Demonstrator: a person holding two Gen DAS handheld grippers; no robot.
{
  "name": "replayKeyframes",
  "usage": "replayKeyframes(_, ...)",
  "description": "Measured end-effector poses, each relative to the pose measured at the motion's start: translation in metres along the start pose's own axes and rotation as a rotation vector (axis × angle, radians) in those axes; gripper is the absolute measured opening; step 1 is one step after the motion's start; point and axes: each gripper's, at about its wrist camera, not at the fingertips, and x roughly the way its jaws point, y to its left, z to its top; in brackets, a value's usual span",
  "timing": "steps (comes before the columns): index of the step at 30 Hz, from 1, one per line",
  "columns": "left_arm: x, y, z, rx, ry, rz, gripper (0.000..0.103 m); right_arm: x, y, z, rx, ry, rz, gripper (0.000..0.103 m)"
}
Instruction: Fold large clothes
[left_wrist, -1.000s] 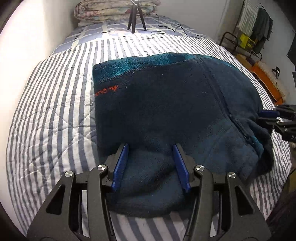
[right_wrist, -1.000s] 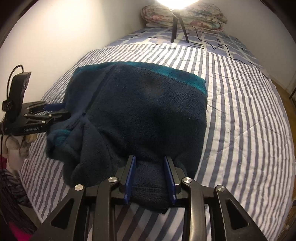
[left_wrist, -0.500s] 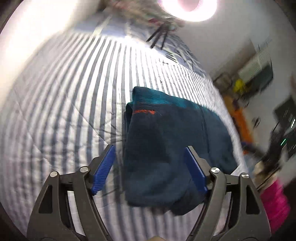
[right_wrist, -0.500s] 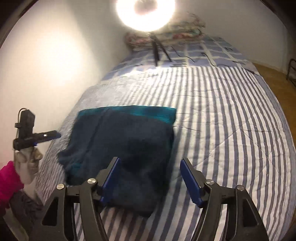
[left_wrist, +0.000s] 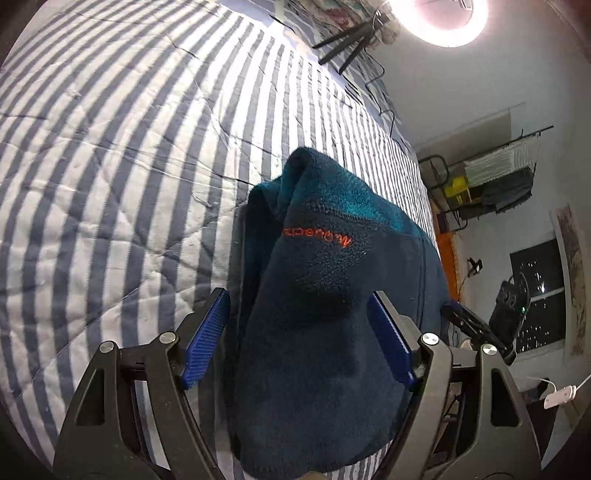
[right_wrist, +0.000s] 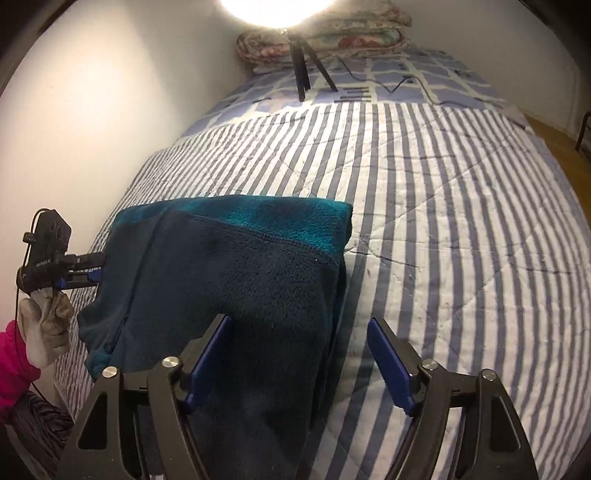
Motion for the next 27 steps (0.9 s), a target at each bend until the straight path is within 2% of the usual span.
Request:
replayKeyframes(2, 0.009, 0.003, -0.001, -0.007, 0.024, -0.007, 0.079, 0.006, -0.006, -0.001, 0.023, 0.006, 0.028, 0.086)
replayKeyframes(4, 0.020, 0.009, 0.002, -0.025, 0.043, -0.022, 0.079, 0.013, -0.017, -0.002, 0.064, 0.018, 0.083, 0.086)
replayKeyframes(8, 0.027, 0.017, 0.004, -0.032, 0.046, -0.062, 0.078, 0.028, -0.040, -0.010, 0.172, 0.045, 0.220, 0.088)
replayKeyframes(12, 0.033, 0.015, 0.006, -0.012, 0.047, -0.060, 0.078, 0.038, -0.051, -0.020, 0.258, 0.024, 0.313, 0.090)
replayKeyframes(15, 0.035, 0.010, 0.005, 0.007, 0.053, -0.048, 0.065, 0.043, -0.047, -0.023, 0.264, 0.009, 0.342, 0.086)
replayKeyframes(16, 0.039, 0.010, 0.005, -0.002, 0.065, -0.061, 0.058, 0.047, -0.045, -0.023, 0.271, 0.016, 0.367, 0.080)
replayKeyframes(17, 0.042, 0.008, 0.004, -0.010, 0.068, -0.061, 0.056, 0.050, -0.043, -0.024, 0.280, 0.028, 0.388, 0.075)
replayKeyframes(19, 0.043, 0.003, 0.002, 0.008, 0.062, -0.042, 0.054, 0.053, -0.038, -0.023, 0.280, 0.037, 0.391, 0.071)
replayKeyframes(22, 0.044, -0.009, 0.000, 0.052, 0.052, -0.006, 0.046, 0.053, -0.030, -0.021, 0.258, 0.051, 0.360, 0.058)
replayKeyframes(23, 0.044, -0.015, 0.000, 0.070, 0.045, 0.016, 0.043, 0.050, -0.025, -0.019, 0.241, 0.055, 0.332, 0.053)
replayKeyframes(27, 0.043, -0.045, -0.002, 0.186, 0.014, 0.113, 0.034, 0.041, -0.002, -0.006, 0.161, 0.063, 0.218, 0.045)
